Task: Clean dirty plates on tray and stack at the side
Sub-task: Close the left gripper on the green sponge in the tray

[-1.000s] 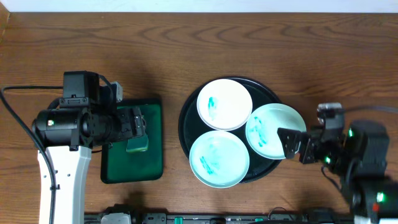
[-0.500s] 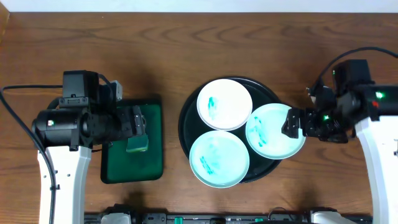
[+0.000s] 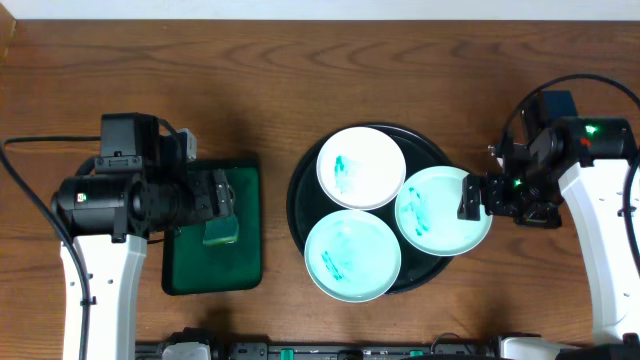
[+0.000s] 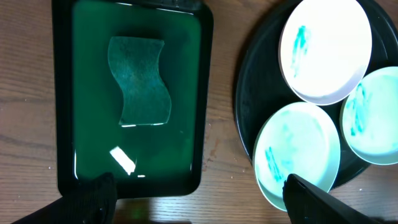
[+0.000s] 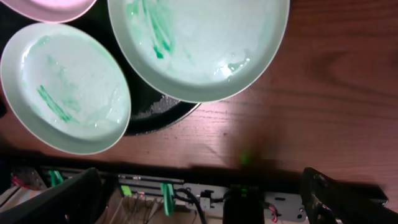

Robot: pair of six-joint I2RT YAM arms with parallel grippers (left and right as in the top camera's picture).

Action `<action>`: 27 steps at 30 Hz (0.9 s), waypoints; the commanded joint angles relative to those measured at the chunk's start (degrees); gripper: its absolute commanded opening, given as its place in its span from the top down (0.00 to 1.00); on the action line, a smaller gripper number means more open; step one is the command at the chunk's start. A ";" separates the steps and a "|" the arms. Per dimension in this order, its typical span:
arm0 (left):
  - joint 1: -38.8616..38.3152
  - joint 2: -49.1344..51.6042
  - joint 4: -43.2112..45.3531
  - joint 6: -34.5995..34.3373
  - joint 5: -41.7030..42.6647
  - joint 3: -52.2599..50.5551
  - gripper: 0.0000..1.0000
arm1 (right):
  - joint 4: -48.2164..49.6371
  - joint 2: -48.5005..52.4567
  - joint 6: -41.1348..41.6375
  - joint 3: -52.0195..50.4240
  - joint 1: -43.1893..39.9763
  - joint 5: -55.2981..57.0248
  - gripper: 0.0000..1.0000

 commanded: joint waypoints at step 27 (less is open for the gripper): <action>-0.17 0.22 0.52 -1.86 -0.31 0.83 0.14 | 2.99 -0.09 2.29 0.98 -0.22 -0.20 0.01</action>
